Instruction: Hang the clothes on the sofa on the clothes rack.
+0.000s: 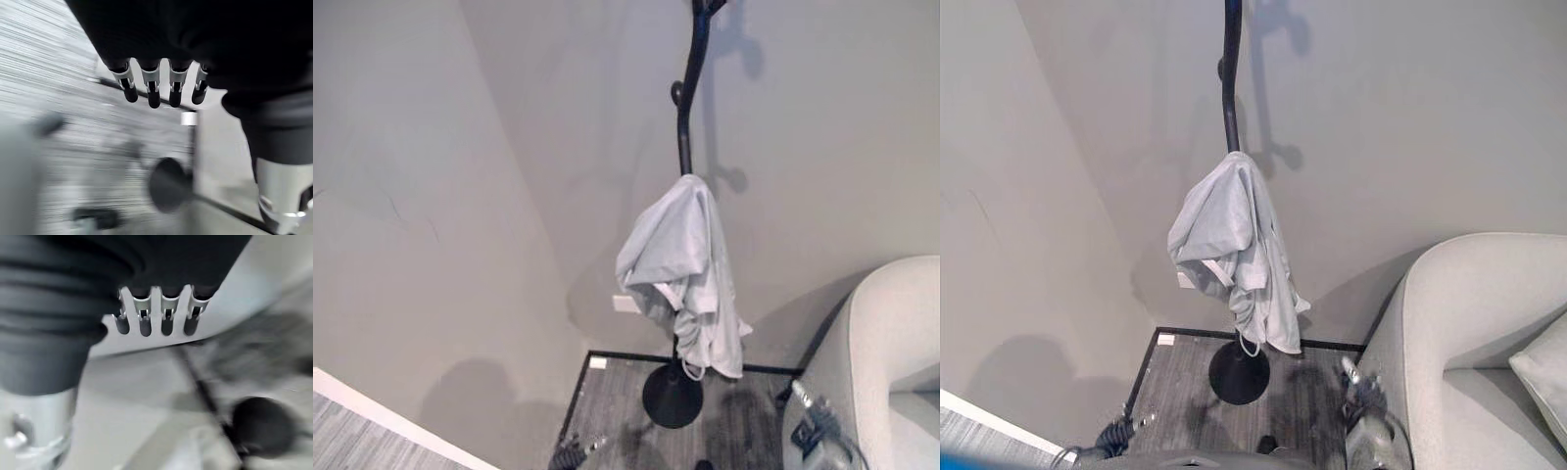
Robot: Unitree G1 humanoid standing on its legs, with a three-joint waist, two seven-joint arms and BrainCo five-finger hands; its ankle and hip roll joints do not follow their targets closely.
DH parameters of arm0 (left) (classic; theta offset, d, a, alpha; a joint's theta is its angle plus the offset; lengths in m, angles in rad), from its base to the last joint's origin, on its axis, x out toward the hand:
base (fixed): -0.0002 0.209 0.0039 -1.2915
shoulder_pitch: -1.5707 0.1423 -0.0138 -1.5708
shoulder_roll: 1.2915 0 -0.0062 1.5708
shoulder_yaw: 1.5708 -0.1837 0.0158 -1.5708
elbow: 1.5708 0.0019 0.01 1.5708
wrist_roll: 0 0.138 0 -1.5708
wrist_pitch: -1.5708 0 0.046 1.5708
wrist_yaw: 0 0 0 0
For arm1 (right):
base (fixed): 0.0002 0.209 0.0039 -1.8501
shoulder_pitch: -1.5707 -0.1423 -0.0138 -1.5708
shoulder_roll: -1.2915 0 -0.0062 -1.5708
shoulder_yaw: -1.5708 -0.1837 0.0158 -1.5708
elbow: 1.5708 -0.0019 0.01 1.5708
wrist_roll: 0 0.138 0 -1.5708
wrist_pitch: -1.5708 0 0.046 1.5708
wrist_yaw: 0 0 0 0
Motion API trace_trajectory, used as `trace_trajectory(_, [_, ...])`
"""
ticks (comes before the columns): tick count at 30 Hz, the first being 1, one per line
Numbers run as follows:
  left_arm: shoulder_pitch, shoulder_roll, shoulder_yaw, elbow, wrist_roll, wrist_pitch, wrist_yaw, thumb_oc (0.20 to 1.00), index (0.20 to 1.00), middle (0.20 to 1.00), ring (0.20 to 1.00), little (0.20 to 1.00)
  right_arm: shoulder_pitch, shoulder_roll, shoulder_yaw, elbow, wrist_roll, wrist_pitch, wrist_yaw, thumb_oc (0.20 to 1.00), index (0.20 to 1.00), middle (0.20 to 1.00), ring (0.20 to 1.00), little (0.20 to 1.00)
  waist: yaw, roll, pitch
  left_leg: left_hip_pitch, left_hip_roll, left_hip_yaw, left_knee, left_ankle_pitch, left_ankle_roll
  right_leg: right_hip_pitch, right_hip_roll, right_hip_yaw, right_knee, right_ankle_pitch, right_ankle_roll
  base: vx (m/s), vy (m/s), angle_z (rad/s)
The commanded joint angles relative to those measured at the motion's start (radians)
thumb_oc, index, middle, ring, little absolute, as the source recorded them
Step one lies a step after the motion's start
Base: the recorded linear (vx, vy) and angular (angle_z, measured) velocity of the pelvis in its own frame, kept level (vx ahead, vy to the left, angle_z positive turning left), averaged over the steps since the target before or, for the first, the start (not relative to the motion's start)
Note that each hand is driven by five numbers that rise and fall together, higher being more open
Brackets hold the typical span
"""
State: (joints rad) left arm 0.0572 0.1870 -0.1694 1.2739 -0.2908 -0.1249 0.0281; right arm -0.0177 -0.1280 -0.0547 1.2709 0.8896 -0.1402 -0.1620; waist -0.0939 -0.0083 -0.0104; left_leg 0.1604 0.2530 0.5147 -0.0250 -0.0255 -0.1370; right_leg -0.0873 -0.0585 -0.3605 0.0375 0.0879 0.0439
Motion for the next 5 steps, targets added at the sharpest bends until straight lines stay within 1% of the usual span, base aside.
trace_trajectory(1, [-0.030,-0.005,0.011,0.002,-0.007,0.007,-0.032,1.000,1.000,1.000,1.000,1.000,-0.063,0.042,-0.086,0.069,0.203,0.049,0.055,1.000,1.000,1.000,1.000,1.000,0.004,-0.030,0.011,0.028,-0.003,-0.004,0.174,0.012,-0.040,0.120,-0.064,-0.029,-0.084,-0.009,0.072,0.03,0.055,0.27])
trace_trajectory(2, [-0.037,-0.015,0.014,0.027,-0.012,0.008,-0.031,1.000,1.000,1.000,1.000,1.000,-0.072,0.043,-0.106,0.132,0.208,0.059,0.056,1.000,1.000,1.000,1.000,1.000,0.007,-0.028,0.011,0.027,-0.005,-0.008,0.168,0.014,-0.041,0.122,-0.066,-0.032,-0.086,-0.009,0.073,0.01,0.030,0.25])
trace_trajectory(3, [-0.039,-0.016,0.014,0.029,-0.012,0.007,-0.031,1.000,1.000,1.000,1.000,1.000,-0.076,0.041,-0.108,0.138,0.208,0.059,0.059,1.000,1.000,1.000,1.000,1.000,0.007,-0.028,0.011,0.027,-0.006,-0.008,0.167,0.014,-0.041,0.122,-0.066,-0.033,-0.087,-0.009,0.074,0.03,0.037,0.22])
trace_trajectory(4, [-0.047,-0.028,0.014,0.045,-0.027,0.008,-0.031,1.000,1.000,1.000,1.000,1.000,-0.083,0.043,-0.131,0.202,0.219,0.069,0.055,1.000,1.000,1.000,1.000,1.000,0.010,-0.024,0.008,0.029,-0.011,-0.016,0.156,0.017,-0.041,0.123,-0.068,-0.039,-0.088,-0.006,0.076,0.00,0.000,0.00])
trace_trajectory(5, [-0.048,-0.028,0.014,0.045,-0.027,0.008,-0.031,1.000,1.000,1.000,1.000,1.000,-0.083,0.042,-0.131,0.203,0.219,0.069,0.055,1.000,1.000,1.000,1.000,1.000,0.010,-0.024,0.008,0.029,-0.011,-0.016,0.155,0.018,-0.040,0.123,-0.068,-0.039,-0.088,-0.006,0.076,0.03,0.034,-0.10])
